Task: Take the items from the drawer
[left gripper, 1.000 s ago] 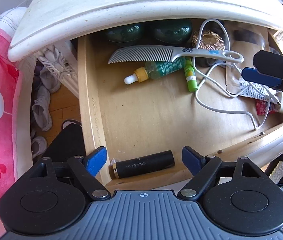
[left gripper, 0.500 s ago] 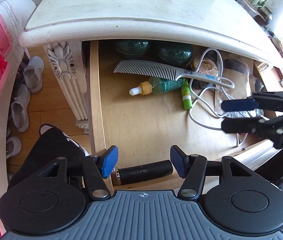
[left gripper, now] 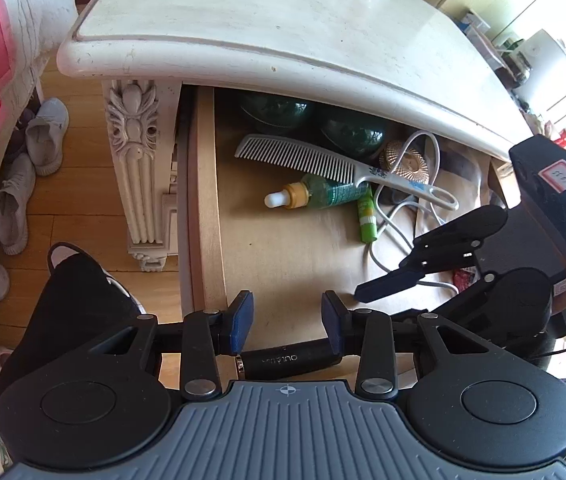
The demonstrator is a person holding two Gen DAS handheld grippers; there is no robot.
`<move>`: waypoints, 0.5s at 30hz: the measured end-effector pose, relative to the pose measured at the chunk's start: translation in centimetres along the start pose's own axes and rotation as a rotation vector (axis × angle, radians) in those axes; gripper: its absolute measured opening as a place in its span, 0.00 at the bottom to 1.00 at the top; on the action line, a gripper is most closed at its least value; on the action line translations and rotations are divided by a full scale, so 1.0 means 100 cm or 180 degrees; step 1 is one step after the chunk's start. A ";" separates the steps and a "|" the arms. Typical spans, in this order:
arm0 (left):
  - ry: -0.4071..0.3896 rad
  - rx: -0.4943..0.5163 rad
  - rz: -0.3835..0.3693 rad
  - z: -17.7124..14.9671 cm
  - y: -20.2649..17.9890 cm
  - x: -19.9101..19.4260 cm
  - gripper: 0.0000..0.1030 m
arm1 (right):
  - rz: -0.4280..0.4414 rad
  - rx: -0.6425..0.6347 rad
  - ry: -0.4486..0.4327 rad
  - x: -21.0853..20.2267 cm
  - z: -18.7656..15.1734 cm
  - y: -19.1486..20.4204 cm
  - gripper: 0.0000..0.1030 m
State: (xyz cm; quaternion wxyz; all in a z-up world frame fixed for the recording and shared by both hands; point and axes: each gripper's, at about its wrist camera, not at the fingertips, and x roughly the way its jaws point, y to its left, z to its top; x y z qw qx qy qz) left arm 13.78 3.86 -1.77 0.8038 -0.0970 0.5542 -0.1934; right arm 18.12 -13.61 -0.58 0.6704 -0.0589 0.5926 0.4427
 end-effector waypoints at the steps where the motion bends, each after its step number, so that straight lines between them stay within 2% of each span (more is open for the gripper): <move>1: -0.0019 -0.0005 -0.0020 0.000 0.001 -0.001 0.38 | 0.0019 -0.0020 0.0043 0.000 0.003 0.001 0.39; 5: -0.0083 -0.0036 -0.0072 -0.001 0.008 -0.004 0.38 | 0.0005 -0.0112 0.0171 -0.002 0.013 0.005 0.39; 7: -0.0111 -0.0057 -0.0114 -0.001 0.010 -0.006 0.38 | 0.0135 -0.0021 0.0220 -0.005 0.015 0.004 0.39; 11: -0.0174 -0.0060 -0.0163 -0.003 0.013 -0.009 0.38 | 0.0400 0.0471 0.0299 -0.006 0.018 -0.010 0.39; 15: -0.0220 -0.0043 -0.0201 -0.004 0.014 -0.011 0.38 | 0.0610 0.1012 0.0371 -0.010 0.007 -0.028 0.40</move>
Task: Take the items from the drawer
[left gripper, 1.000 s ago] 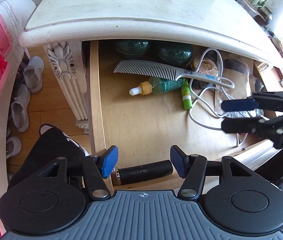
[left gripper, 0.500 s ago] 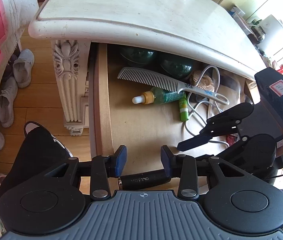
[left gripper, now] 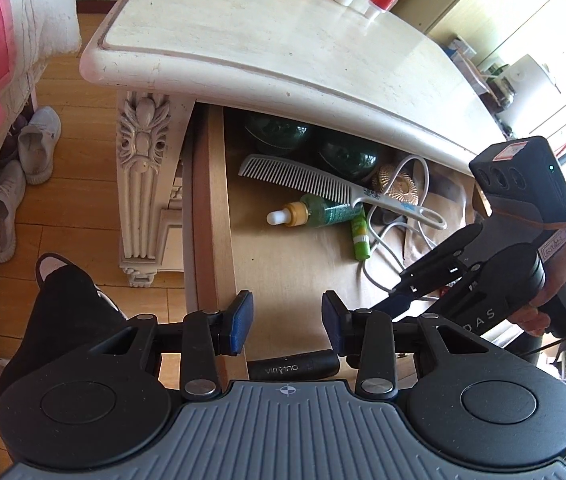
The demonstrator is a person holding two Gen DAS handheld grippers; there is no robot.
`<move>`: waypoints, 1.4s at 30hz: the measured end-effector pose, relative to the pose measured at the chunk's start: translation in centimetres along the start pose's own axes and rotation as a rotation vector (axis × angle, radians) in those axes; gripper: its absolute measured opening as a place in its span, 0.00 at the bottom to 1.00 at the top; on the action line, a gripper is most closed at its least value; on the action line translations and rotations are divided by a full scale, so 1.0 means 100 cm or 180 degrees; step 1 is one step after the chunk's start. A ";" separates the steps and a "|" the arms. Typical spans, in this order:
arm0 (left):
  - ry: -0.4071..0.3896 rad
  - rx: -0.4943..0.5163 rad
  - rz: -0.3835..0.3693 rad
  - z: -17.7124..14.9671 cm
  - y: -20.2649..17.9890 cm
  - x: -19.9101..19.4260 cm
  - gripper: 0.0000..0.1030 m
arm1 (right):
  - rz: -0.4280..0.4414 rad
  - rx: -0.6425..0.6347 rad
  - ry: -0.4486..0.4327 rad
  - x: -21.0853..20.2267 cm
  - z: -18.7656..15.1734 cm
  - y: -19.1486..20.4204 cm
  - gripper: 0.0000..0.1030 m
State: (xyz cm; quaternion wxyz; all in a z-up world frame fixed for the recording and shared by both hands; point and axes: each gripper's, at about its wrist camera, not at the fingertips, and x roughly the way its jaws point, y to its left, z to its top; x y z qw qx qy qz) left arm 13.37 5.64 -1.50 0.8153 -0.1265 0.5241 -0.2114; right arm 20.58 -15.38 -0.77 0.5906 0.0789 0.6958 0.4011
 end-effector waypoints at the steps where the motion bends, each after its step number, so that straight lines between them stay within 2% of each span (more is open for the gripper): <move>1: -0.0008 0.0002 -0.0010 0.000 0.001 -0.001 0.38 | 0.0031 0.0093 -0.0013 0.000 -0.001 -0.001 0.39; 6: -0.0038 0.0012 -0.0034 -0.002 0.001 -0.002 0.38 | 0.0223 0.0492 -0.0050 0.002 -0.004 -0.012 0.39; 13: -0.0068 0.0007 -0.0029 -0.002 0.002 -0.004 0.38 | 0.0730 0.1263 -0.0072 0.025 -0.005 -0.036 0.44; 22: -0.0100 -0.0041 0.0000 -0.003 0.006 -0.007 0.38 | 0.1182 0.1885 -0.0533 0.037 -0.016 -0.058 0.53; 28: -0.0120 -0.0076 0.0006 -0.005 0.006 -0.009 0.39 | 0.1299 0.2052 -0.0840 0.032 -0.022 -0.062 0.56; 38: -0.0139 -0.0113 0.0024 -0.007 0.006 -0.013 0.39 | 0.1408 0.2047 -0.1294 0.036 -0.011 -0.059 0.57; 42: -0.0119 -0.0107 0.0020 -0.009 0.005 -0.013 0.40 | 0.1349 0.1964 -0.1485 0.036 -0.009 -0.054 0.55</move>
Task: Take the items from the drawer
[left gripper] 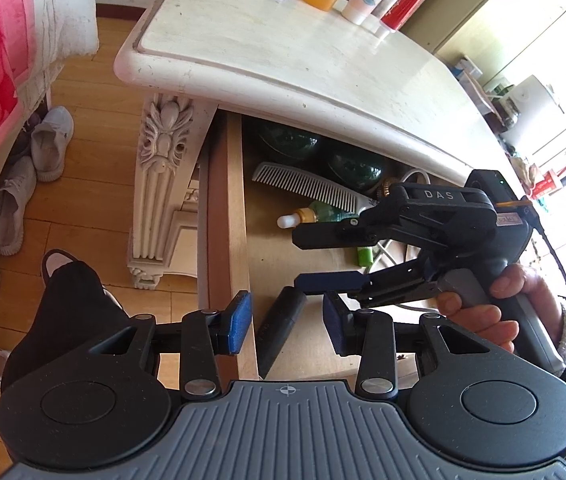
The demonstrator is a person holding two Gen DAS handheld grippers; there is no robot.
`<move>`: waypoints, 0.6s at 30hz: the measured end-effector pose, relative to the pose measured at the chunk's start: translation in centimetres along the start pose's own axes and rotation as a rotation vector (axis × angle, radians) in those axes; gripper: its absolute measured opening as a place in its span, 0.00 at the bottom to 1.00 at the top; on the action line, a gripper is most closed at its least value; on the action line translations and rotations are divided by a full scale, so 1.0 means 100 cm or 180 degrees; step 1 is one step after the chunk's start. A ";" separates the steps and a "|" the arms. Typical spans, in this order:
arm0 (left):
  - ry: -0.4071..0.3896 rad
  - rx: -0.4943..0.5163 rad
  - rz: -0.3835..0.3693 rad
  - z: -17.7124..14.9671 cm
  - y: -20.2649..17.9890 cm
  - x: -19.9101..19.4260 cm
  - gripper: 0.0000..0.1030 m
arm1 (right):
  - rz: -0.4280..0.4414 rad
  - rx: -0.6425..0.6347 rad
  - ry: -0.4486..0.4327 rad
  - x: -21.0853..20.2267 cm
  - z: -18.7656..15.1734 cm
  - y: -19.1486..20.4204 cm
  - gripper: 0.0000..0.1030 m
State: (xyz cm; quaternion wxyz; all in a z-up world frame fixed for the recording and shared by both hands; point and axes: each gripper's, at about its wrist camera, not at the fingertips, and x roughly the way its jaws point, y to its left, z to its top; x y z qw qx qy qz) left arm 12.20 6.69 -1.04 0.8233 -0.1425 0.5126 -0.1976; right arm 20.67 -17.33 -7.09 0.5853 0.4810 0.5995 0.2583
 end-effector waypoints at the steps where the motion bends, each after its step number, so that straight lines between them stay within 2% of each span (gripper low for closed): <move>1: 0.0013 0.0008 0.0000 -0.001 0.000 0.000 0.40 | 0.0005 -0.0035 -0.0043 0.000 0.000 0.001 0.54; 5: 0.0082 0.0096 0.0009 -0.003 -0.006 0.003 0.40 | -0.0073 -0.0377 -0.0270 -0.012 -0.003 0.015 0.53; 8: 0.0148 0.0242 -0.0006 -0.003 -0.014 0.007 0.40 | -0.0276 -0.0739 -0.0483 -0.032 -0.002 0.024 0.53; 10: 0.0231 0.0368 -0.0006 -0.003 -0.021 0.014 0.40 | -0.0388 -0.0896 -0.0532 -0.040 -0.003 0.026 0.54; 14: 0.0456 0.0579 0.0057 -0.001 -0.033 0.032 0.40 | -0.0466 -0.1029 -0.0487 -0.046 -0.007 0.025 0.53; 18: 0.0759 0.0810 0.0226 0.001 -0.043 0.050 0.38 | -0.0481 -0.1119 -0.0427 -0.044 -0.015 0.024 0.53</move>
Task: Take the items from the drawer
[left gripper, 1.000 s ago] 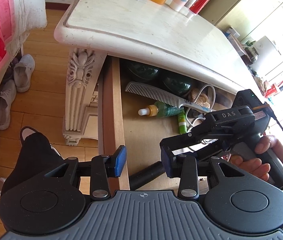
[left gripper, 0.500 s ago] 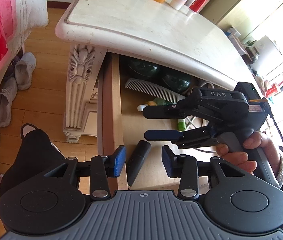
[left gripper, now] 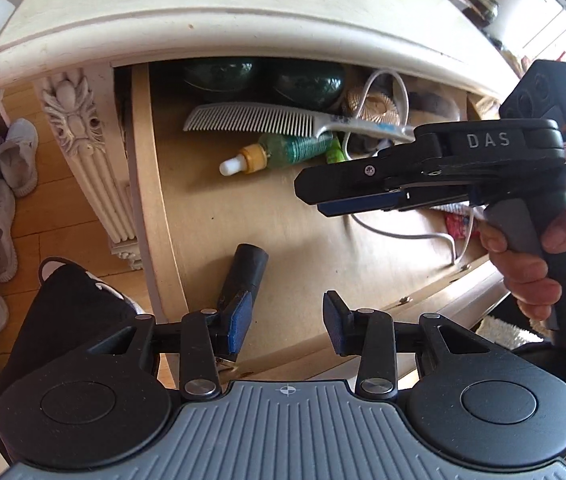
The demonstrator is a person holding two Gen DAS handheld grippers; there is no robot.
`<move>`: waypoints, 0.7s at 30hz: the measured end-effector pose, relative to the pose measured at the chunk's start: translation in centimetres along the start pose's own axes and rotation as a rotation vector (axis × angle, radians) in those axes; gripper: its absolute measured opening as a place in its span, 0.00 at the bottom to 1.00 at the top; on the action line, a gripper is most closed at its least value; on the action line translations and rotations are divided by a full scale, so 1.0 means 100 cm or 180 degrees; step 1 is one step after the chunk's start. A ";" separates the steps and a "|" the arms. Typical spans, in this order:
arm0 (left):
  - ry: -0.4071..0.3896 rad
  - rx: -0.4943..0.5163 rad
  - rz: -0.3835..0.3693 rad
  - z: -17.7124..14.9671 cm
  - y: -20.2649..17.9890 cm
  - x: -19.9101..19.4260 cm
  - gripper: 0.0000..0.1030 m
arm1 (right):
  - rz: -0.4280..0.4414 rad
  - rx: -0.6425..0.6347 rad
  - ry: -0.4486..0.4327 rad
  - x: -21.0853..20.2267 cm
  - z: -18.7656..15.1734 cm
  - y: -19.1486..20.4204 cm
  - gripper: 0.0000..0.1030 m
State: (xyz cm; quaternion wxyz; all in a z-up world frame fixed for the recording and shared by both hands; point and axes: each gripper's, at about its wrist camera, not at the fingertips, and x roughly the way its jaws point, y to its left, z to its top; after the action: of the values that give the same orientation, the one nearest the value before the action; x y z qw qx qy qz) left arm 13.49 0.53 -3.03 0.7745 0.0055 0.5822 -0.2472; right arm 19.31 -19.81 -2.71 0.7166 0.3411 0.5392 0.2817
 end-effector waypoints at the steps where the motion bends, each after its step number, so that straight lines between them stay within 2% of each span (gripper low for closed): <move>1: 0.0046 0.0052 0.0048 0.002 -0.002 0.002 0.38 | 0.0017 -0.0009 -0.0005 -0.001 -0.001 0.000 0.53; 8: 0.0143 0.0216 0.0309 0.012 -0.006 0.007 0.35 | 0.0086 -0.0156 -0.0056 -0.004 -0.005 0.004 0.53; 13: 0.0239 0.0394 0.0529 0.015 -0.011 0.017 0.35 | 0.0110 -0.0105 -0.0077 -0.008 -0.004 -0.004 0.53; 21: 0.0382 0.0587 0.0623 0.022 -0.018 0.036 0.30 | 0.0213 -0.0002 -0.0132 -0.017 -0.006 -0.017 0.53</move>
State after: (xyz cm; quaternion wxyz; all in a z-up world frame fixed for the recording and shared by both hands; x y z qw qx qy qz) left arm 15.54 -3.05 -5.05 0.7550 0.1481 0.5990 -0.2221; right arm 18.36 -22.00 -3.16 0.7180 0.3645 0.5124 0.2986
